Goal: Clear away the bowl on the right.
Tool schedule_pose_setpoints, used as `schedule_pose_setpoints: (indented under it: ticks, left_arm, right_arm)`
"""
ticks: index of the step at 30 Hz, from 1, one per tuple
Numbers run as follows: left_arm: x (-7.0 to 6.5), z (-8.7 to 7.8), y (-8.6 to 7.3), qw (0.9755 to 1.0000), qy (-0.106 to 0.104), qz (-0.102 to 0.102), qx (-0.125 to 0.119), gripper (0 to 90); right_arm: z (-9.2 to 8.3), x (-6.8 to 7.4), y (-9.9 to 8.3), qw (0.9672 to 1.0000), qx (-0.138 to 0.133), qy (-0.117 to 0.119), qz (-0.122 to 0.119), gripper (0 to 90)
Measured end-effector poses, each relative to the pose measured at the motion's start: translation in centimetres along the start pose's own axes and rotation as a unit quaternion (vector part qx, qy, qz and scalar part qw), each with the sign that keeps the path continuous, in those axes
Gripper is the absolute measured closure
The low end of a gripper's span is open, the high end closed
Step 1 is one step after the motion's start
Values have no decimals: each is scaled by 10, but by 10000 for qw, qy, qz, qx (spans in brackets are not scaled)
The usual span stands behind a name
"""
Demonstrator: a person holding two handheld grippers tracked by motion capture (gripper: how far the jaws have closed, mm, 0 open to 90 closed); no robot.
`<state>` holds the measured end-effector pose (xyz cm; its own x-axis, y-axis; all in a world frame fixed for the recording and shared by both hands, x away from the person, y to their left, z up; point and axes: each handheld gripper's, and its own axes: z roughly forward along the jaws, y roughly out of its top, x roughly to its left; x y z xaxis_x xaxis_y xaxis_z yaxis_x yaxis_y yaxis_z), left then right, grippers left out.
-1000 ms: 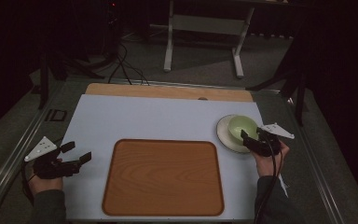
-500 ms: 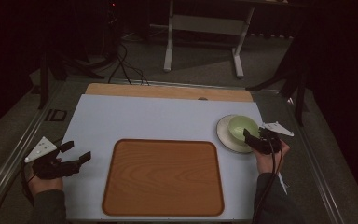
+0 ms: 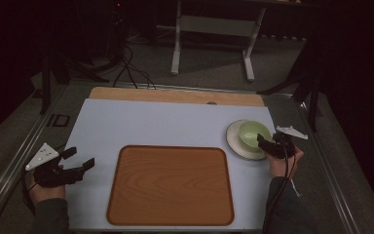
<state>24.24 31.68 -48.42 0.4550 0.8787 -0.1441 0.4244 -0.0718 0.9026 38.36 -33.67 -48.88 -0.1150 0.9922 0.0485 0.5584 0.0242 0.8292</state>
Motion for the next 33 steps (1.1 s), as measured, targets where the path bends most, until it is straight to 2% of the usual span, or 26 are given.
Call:
schedule_pose_setpoints:
  ticks: [13, 21, 33]
  left_arm:
    - [0, 0, 0, 10000, -1, 6, 0, 155]
    - [0, 0, 0, 10000, 2, 5, 9, 155]
    - [0, 0, 0, 10000, -1, 10, 0, 155]
  right_arm:
    - [15, -5, -6, 9989, 274, 55, 389, 400]
    - [22, -7, -9, 9964, 519, 49, 675, 498]
    - [29, -4, -3, 9937, 815, 11, 773, 596]
